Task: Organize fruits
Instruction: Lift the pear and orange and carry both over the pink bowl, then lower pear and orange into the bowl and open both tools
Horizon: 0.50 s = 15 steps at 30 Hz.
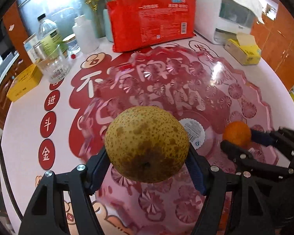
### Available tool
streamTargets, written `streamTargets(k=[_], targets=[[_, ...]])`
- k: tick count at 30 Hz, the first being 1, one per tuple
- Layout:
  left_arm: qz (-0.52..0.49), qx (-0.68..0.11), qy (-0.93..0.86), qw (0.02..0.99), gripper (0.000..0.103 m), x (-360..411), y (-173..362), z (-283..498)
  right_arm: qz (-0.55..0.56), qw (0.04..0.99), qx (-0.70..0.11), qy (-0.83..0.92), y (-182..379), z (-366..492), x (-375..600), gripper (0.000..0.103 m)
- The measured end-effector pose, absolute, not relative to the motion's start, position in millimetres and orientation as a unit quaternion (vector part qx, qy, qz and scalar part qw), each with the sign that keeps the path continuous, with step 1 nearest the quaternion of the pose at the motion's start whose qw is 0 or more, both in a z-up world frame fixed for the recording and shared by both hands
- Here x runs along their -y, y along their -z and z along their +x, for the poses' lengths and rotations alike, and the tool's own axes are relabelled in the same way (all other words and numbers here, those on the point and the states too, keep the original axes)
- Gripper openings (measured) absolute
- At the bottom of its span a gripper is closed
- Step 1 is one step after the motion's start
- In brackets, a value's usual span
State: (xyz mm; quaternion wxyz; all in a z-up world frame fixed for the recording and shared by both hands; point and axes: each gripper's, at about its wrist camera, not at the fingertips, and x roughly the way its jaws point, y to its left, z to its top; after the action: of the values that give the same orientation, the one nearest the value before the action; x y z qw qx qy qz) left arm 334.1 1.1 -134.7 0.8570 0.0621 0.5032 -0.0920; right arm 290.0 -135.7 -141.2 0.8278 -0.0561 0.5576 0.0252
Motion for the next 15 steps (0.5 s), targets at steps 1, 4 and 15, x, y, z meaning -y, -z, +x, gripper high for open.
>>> streamTargets(k=[1, 4, 15], targets=[[0.067, -0.501, 0.094, 0.858, 0.071, 1.6, 136.8, 333.8, -0.066, 0.83, -0.553, -0.022, 141.8, 289.7, 135.5, 0.044], [0.069, -0.501, 0.1, 0.857, 0.072, 3.8, 139.0, 333.1, -0.08, 0.835, -0.543, -0.024, 141.6, 288.3, 136.8, 0.044], [0.069, -0.529, 0.122, 0.837, 0.073, 4.4, 137.8, 330.3, -0.074, 0.843, -0.532, -0.032, 140.1, 282.7, 140.8, 0.045]])
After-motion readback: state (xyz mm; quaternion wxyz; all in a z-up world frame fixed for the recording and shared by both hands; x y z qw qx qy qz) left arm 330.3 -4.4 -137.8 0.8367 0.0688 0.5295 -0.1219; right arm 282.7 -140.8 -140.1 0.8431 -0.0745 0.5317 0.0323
